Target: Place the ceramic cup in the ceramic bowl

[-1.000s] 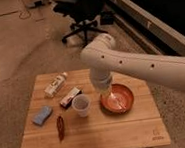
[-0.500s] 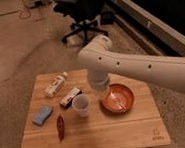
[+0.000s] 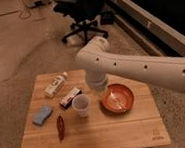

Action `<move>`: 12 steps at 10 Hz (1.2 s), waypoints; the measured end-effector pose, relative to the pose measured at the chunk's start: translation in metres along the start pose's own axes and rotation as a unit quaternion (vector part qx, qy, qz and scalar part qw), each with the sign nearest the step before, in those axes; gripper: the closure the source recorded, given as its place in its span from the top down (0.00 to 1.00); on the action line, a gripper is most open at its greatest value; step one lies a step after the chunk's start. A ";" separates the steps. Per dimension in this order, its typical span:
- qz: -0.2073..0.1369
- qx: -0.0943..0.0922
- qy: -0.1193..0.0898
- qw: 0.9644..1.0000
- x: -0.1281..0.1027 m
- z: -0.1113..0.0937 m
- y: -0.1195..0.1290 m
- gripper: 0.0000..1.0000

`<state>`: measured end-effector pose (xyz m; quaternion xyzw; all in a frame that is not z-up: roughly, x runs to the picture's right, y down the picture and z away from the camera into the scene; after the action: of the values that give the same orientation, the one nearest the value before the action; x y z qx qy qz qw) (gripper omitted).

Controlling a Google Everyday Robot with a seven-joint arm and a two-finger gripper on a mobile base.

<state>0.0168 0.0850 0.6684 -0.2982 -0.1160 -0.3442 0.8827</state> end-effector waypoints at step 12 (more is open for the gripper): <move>0.016 0.002 -0.004 1.000 0.008 -0.015 -0.011 0.40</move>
<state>0.0149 0.0651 0.6642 -0.2999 -0.1154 -0.3287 0.8881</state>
